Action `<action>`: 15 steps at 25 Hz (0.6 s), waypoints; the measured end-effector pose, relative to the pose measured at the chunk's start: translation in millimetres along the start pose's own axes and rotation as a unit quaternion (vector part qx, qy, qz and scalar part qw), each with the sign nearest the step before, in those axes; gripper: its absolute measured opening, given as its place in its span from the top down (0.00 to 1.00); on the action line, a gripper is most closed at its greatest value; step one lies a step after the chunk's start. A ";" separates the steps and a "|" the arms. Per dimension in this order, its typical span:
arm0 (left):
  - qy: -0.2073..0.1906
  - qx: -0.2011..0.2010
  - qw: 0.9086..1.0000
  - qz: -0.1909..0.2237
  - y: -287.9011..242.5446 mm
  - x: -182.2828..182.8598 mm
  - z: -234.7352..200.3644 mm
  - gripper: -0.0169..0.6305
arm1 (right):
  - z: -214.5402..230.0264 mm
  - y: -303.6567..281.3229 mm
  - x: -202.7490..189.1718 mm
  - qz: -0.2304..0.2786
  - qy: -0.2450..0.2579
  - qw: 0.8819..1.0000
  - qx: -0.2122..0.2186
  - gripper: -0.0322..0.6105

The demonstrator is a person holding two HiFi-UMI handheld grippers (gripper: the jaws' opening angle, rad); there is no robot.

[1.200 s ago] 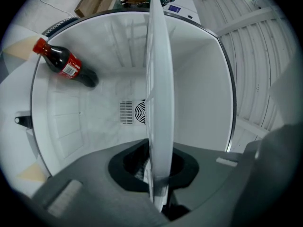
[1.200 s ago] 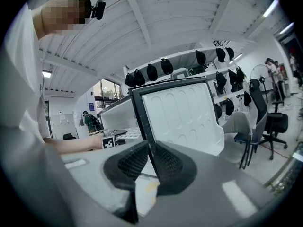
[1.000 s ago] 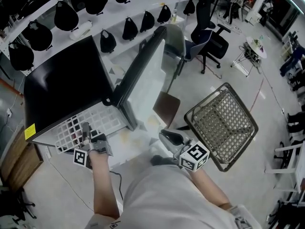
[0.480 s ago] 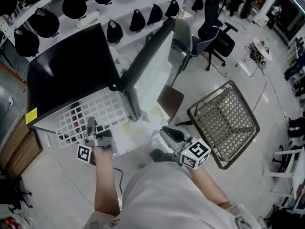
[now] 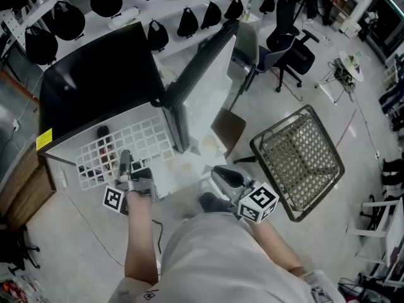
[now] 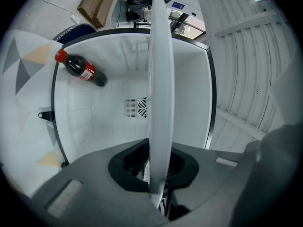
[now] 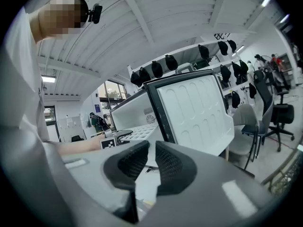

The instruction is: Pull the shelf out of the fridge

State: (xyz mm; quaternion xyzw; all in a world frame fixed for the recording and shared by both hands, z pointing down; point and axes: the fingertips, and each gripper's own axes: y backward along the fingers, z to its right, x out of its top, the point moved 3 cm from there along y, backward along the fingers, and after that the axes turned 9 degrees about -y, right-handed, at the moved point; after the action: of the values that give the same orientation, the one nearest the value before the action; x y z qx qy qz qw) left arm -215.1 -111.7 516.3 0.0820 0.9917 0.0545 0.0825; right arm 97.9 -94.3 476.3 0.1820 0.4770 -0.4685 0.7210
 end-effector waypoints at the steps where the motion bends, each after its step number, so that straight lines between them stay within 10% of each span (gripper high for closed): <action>1: 0.001 0.000 1.000 0.000 0.8 0.0 0.0 0.93 | -1.3 0.5 -1.2 0.000 0.000 1.000 0.000 0.87; 15: 0.006 -0.004 1.000 -0.003 19.0 -1.9 4.8 0.93 | -17.5 3.1 -12.5 -0.001 -0.003 1.000 0.006 0.87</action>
State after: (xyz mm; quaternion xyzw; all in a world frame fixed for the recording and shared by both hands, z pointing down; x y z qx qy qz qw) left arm -209.5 -92.9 514.2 0.0786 0.9922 0.0584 0.0768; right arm 90.1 -74.0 478.1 0.1845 0.4717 -0.4729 0.7210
